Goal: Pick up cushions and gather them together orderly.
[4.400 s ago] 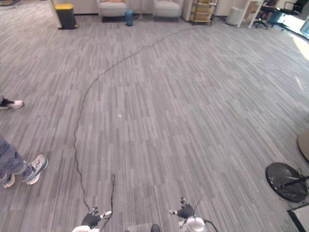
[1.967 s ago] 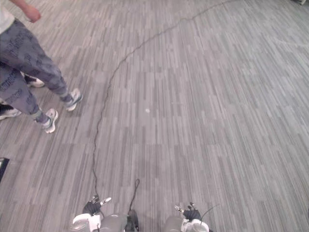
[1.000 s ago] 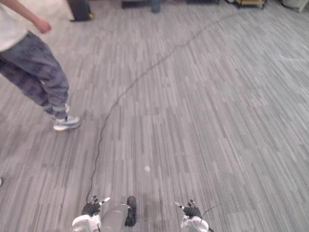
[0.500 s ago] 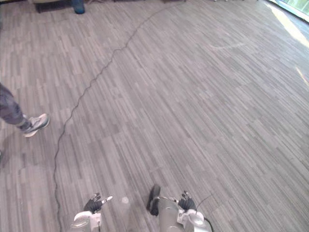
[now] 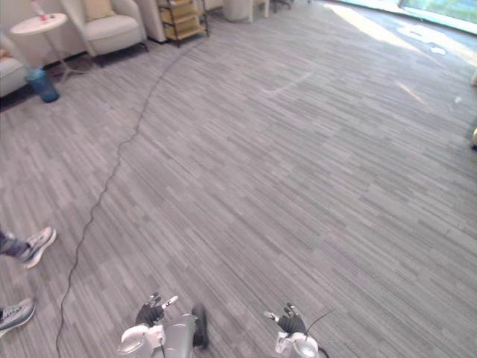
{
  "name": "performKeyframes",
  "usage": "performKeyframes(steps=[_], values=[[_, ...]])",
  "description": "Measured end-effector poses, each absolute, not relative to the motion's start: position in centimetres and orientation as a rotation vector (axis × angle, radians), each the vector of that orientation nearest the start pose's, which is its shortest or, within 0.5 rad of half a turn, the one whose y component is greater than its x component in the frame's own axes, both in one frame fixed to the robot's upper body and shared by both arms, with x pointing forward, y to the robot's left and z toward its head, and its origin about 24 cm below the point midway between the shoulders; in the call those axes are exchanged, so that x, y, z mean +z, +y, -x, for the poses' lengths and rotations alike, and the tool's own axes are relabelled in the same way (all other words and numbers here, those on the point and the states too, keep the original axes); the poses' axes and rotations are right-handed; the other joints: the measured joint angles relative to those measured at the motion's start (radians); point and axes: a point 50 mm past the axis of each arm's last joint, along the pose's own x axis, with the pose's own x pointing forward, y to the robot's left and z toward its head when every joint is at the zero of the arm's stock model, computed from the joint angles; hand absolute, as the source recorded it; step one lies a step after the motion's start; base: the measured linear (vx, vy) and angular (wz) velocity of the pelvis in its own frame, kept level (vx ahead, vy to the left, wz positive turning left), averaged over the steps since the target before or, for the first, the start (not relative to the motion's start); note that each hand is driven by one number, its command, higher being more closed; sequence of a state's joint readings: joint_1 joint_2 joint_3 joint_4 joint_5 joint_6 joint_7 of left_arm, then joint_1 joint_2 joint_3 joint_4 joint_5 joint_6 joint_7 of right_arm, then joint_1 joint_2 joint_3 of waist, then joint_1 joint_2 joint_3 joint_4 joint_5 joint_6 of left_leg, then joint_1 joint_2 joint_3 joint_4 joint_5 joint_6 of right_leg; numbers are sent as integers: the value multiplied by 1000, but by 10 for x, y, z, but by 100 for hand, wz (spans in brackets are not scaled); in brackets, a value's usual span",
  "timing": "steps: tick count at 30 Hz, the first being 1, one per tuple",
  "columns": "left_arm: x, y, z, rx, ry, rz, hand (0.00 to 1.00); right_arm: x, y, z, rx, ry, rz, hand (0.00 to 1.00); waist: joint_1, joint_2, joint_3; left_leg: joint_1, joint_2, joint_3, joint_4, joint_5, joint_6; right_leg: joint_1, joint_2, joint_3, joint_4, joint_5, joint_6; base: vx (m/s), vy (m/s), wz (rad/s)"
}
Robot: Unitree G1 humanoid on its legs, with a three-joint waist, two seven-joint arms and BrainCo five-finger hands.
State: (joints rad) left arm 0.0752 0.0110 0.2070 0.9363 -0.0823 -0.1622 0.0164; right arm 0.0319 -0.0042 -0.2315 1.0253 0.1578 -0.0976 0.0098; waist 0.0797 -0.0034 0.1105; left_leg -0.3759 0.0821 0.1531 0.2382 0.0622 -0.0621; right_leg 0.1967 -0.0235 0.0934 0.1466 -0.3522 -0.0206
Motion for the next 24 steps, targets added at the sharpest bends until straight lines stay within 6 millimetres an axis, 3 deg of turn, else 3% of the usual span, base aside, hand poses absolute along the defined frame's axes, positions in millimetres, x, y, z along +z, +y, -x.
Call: performKeyframes(steps=[1,2,3,4,5,6,8,9,11,12,13,14,15,16,18,19,21,22,23,24], values=[[-143,196,-127,293,842,118,0,-155,-180,-119,-307,953,-256,0,-2,-33,-18,-8,-21,24,40,-35,46,-16,-34,9,37,-3,10,1000,377,-61],[-143,199,-126,296,850,111,0,-156,-178,-116,-306,959,-260,0,-3,-48,-25,-3,-22,56,120,-101,66,-52,-55,16,155,22,51,816,291,-51],[-144,201,-125,298,857,106,0,-156,-177,-115,-306,965,-260,0,-2,-55,-28,16,-29,66,143,-126,77,-72,-64,17,236,40,78,796,288,-58],[-145,202,-123,295,871,98,0,-156,-178,-114,-307,965,-258,0,-8,-61,-27,65,-37,88,150,-156,97,-122,-73,22,386,93,117,670,257,-59],[-148,200,-120,278,896,90,0,-155,-179,-116,-306,952,-255,0,-26,-50,-20,162,-40,88,136,-215,105,-217,-78,4,660,197,163,640,237,-62],[-148,198,-120,271,901,89,0,-155,-180,-117,-307,947,-253,0,-27,-45,-15,202,-39,89,123,-240,104,-245,-84,-16,741,188,146,602,214,-73],[-149,194,-122,263,903,100,0,-152,-183,-120,-302,926,-240,0,-30,-26,-1,345,-35,117,64,-312,88,-364,-110,-112,915,128,65,427,108,-74],[-149,191,-125,253,903,102,0,-150,-185,-123,-302,902,-234,0,-43,-21,1,431,-22,131,22,-349,83,-443,-111,-210,893,83,33,455,88,-53],[-148,188,-128,238,900,99,0,-149,-187,-126,-299,890,-229,0,-54,-23,5,506,-5,146,-30,-368,77,-521,-91,-304,774,42,23,566,36,-19],[-148,184,-132,211,901,88,0,-148,-191,-128,-300,887,-222,0,-78,-28,8,553,0,138,-76,-380,66,-577,-75,-351,600,64,33,579,-10,10],[-148,184,-133,204,903,85,0,-148,-192,-127,-303,890,-219,0,-82,-30,9,570,-1,136,-92,-383,61,-595,-69,-357,530,83,40,554,-61,24],[-149,181,-133,192,913,82,0,-150,-195,-123,-317,903,-223,0,-92,-32,12,620,-10,136,-137,-386,45,-617,-54,-359,323,180,52,499,-70,17],[-151,180,-131,191,922,84,0,-149,-198,-124,-320,900,-216,0,-101,-35,14,652,-16,131,-159,-389,43,-620,-48,-355,240,290,27,696,-98,23],[-153,176,-128,180,941,86,0,-150,-204,-121,-327,911,-201,0,-118,-22,10,683,-4,94,-159,-386,43,-608,-30,-357,253,338,-60,728,-115,10],[-154,174,-129,177,950,92,0,-148,-207,-127,-340,903,-205,0,-112,-3,25,677,8,19,-82,-332,-5,-623,-53,-361,401,250,-83,685,-157,5],[-154,170,-129,182,944,109,0,-149,-211,-124,-370,903,-223,0,-117,9,29,669,8,-12,4,-302,-49,-602,-54,-368,440,209,-98,747,-236,8],[-152,172,-129,215,926,131,0,-149,-206,-125,-342,910,-212,0,-114,33,34,517,50,-47,412,-163,-132,-480,-18,-359,362,126,-80,624,-177,-12],[-151,170,-129,221,913,141,0,-148,-206,-127,-322,909,-197,0,-101,52,43,400,98,-45,657,-166,-131,-407,25,-346,298,123,-85,471,-36,-65],[-148,172,-131,227,890,141,0,-148,-204,-127,-318,910,-196,0,-83,61,44,307,139,-12,818,-219,-100,-317,59,-312,236,119,-92,707,-18,-77],[-147,175,-131,236,882,136,0,-149,-201,-127,-311,913,-200,0,-74,54,48,274,142,3,841,-241,-88,-272,63,-302,207,117,-94,574,31,-84]])
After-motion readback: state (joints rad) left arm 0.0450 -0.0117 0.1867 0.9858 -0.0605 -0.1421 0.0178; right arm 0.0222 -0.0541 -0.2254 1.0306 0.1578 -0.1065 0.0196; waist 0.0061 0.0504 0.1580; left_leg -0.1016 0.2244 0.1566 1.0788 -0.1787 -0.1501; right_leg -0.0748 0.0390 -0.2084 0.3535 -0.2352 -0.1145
